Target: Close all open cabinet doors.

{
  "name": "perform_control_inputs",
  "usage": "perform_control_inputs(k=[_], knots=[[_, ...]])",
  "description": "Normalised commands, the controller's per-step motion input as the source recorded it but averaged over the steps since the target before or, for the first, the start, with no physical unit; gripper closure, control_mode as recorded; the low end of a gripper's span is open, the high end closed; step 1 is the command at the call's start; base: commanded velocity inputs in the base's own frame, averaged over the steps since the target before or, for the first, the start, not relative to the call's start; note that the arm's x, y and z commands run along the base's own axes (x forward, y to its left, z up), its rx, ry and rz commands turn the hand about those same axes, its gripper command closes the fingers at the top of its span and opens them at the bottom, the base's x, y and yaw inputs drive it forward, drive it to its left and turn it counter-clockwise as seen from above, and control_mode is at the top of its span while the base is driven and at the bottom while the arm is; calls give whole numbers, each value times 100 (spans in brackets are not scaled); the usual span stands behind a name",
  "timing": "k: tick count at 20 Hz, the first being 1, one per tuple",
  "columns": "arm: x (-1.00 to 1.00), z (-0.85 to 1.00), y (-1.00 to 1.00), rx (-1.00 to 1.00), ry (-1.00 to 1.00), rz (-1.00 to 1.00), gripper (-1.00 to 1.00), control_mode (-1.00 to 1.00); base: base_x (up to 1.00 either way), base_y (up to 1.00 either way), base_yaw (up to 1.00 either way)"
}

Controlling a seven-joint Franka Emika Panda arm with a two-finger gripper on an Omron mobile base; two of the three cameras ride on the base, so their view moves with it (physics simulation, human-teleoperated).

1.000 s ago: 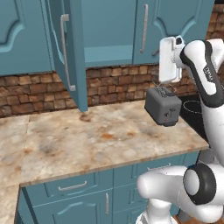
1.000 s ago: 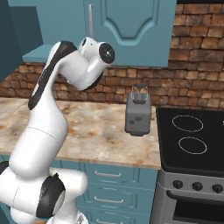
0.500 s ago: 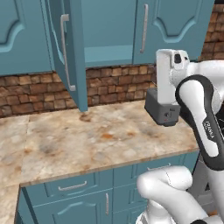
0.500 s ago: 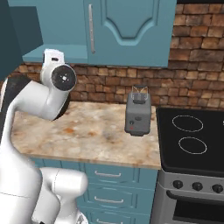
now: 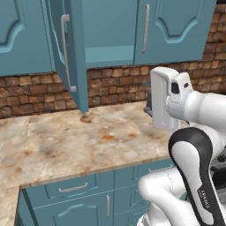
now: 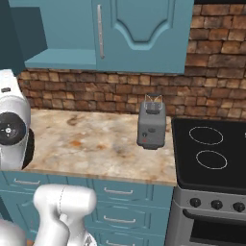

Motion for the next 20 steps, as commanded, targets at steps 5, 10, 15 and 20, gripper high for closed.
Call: perform_control_inputs(k=[5, 10, 15, 20], knots=[[-100, -1, 51, -6, -23, -4, -100, -100, 0, 0, 0], [-100, 0, 49, -8, -21, -1, -100, -100, 0, 0, 0], [-84, -14, 64, -12, -14, 0, -100, -100, 0, 0, 0], [-4, -23, 73, -8, -6, -2, -100, -100, 0, 0, 0]])
